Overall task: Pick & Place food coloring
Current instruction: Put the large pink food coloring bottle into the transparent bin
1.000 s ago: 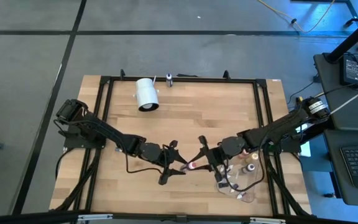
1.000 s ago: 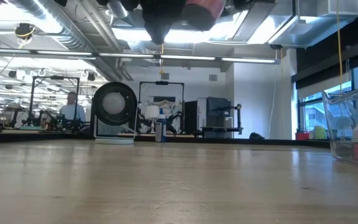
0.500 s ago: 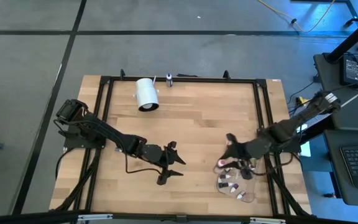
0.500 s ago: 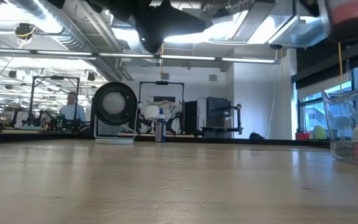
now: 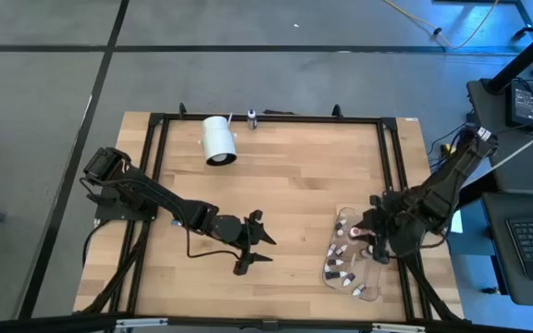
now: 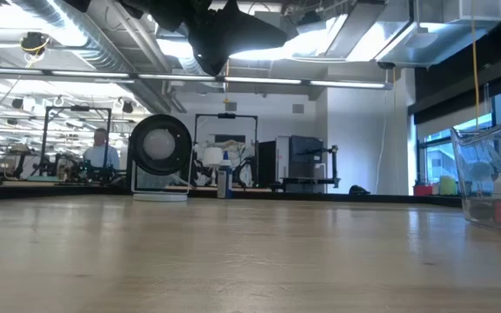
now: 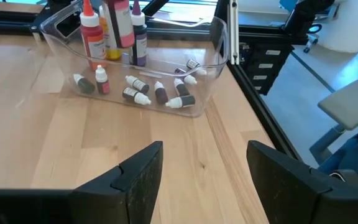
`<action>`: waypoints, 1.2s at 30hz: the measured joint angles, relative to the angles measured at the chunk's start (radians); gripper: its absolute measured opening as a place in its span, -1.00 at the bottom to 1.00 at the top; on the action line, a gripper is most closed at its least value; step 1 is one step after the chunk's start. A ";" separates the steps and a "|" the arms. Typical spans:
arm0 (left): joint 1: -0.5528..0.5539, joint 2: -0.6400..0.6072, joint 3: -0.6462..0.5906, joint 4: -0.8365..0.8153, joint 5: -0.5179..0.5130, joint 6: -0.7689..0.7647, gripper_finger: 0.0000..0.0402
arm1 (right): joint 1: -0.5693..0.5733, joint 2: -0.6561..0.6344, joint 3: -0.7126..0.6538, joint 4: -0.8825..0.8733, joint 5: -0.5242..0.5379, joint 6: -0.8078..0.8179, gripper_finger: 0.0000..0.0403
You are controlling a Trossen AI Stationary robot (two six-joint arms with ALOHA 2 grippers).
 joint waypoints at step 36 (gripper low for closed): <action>0.000 0.000 0.000 0.000 -0.012 0.000 0.13 | 0.056 0.000 -0.241 0.101 -0.039 0.146 -0.35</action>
